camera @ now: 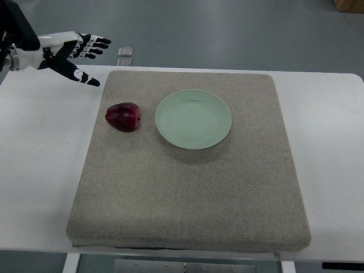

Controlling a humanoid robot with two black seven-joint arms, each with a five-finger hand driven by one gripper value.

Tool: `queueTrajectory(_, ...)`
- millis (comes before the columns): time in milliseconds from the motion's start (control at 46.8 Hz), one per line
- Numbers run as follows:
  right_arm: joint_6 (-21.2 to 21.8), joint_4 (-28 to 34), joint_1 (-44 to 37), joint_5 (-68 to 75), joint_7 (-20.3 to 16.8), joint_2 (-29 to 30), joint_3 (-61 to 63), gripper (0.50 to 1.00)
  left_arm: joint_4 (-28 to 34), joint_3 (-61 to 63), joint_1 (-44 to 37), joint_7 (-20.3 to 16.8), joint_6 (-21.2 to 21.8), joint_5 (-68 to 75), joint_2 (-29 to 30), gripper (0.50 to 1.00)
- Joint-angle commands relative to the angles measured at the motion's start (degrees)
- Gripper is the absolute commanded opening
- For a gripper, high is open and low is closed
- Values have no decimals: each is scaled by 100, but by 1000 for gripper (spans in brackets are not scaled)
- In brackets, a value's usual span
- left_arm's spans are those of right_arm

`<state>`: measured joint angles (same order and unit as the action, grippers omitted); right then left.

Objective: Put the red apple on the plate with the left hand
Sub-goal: 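Move the left hand down toward the red apple beside the plate, then close the left hand's fingers around the red apple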

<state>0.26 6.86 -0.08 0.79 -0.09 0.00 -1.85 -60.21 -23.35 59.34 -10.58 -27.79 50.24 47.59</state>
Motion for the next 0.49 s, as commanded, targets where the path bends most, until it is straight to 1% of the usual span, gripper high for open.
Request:
queueTrajectory(0,0,0,0,0,0,0,0,932,-368,76,-107,-22,2,538,40,994)
queueTrajectory(86,0,0,0,0,0,0,0,932,-632,94,-221,-58,72,1048,67,994)
queueTrajectory(193,0,0,0,0,0,0,0,932,-782,120,-326,-84,248,1199,5,994)
queueTrajectory(278,0,0,0,0,0,0,0,930,-791,182,-326,-84,344,1321,-12,994)
queueTrajectory(385,0,0,0,0,0,0,0,932,-782,200,-353,-84,590,1664,-47,994)
queueTrajectory(471,0,0,0,0,0,0,0,932,-712,226,-449,-84,827,1971,-258,994)
